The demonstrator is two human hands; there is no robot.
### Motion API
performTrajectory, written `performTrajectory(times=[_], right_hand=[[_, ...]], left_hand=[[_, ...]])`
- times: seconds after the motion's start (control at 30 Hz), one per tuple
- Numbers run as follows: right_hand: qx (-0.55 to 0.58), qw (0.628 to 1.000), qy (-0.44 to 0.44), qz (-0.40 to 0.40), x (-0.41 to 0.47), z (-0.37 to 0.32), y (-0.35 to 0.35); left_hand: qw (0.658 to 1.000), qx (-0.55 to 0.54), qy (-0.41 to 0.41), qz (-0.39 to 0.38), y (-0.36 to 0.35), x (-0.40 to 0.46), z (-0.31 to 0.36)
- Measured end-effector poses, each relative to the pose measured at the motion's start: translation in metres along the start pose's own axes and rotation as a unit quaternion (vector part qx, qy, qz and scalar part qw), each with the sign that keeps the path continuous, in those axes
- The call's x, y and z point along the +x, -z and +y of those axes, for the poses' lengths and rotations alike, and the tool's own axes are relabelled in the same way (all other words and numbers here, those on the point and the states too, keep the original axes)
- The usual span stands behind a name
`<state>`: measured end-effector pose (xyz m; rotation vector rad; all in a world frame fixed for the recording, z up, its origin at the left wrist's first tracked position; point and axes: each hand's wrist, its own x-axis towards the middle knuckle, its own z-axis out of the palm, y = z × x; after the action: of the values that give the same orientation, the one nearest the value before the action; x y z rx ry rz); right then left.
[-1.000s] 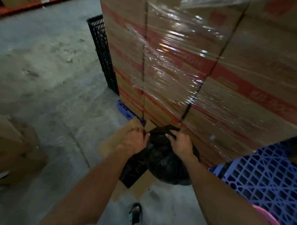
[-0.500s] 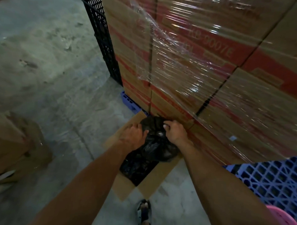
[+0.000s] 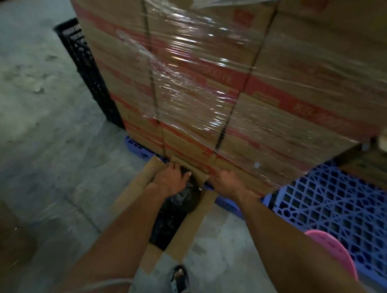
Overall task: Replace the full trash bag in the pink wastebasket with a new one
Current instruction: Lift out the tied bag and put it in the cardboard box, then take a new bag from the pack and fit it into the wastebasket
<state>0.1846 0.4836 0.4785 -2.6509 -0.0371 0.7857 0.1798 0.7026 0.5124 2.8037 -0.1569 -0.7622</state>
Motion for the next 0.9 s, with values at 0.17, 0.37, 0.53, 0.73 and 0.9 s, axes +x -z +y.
performTrajectory(times=[0.17, 0.37, 0.53, 0.73, 0.9], right_hand=[[-0.064, 0.998, -0.008, 0.025, -0.08, 0.016, 0.031], [-0.012, 0.994, -0.059, 0.093, -0.163, 0.067, 0.043], [0.069, 0.983, -0.089, 0.144, -0.243, 0.121, 0.041], [0.091, 0.966, -0.14, 0.199, -0.348, 0.188, 0.026], [0.113, 0.951, -0.176, 0.229, -0.437, 0.248, 0.011]], left_hand=[[0.998, 0.028, -0.053, 0.003, -0.002, -0.025, 0.059], [0.991, 0.053, -0.123, 0.004, -0.019, -0.064, 0.133], [0.985, 0.068, -0.157, 0.005, -0.042, -0.108, 0.2], [0.971, 0.103, -0.216, 0.005, -0.078, -0.169, 0.281], [0.959, 0.086, -0.27, -0.003, -0.116, -0.206, 0.351]])
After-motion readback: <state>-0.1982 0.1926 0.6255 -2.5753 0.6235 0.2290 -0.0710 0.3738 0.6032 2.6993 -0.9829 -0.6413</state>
